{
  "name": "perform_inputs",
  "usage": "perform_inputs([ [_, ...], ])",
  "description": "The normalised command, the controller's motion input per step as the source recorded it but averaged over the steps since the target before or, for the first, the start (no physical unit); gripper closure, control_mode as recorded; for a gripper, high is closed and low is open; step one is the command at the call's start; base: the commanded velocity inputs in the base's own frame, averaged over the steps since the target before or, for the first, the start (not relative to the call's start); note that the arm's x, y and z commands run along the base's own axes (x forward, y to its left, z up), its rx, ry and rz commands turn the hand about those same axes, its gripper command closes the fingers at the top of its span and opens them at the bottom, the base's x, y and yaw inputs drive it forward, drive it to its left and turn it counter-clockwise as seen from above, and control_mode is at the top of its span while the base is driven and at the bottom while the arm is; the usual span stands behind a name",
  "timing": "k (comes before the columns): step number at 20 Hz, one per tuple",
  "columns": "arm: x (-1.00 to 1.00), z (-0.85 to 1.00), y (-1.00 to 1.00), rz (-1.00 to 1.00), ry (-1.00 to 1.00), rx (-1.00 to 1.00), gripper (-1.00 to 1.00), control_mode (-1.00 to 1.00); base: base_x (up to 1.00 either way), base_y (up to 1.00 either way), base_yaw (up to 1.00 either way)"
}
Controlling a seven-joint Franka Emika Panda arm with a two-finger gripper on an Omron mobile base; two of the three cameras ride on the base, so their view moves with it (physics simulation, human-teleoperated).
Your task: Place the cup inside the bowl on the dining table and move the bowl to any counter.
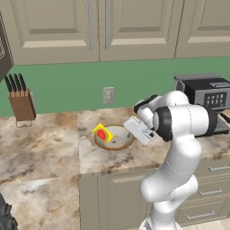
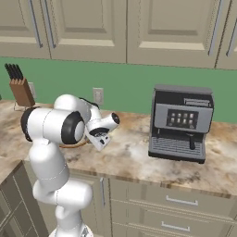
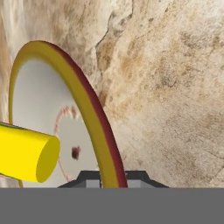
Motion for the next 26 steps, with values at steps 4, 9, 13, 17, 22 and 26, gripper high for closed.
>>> perform_inputs([
  [4,0.00,0.00,0.00,0.00,0.00,0.00,-1.00,-1.00,0.00,0.00,0.00],
  [9,0.00,0.00,0.00,0.00,0.00,0.00,-1.00,-1.00,0.00,0.00,0.00],
  [13,-0.11,0.14,-0.08,0.00,0.00,0.00,-1.00,-1.00,0.00,0.00,0.00],
  [17,-0.54,0.29,-0.21,0.00,-0.04,0.00,-1.00,-1.00,0.00,0.00,0.00],
  [22,-0.82,0.23,-0.13,0.00,-0.10,0.00,-1.00,-1.00,0.00,0.00,0.00],
  [26,-0.82,0.41,-0.01,0.00,-0.15,0.00,-1.00,-1.00,0.00,0.00,0.00],
])
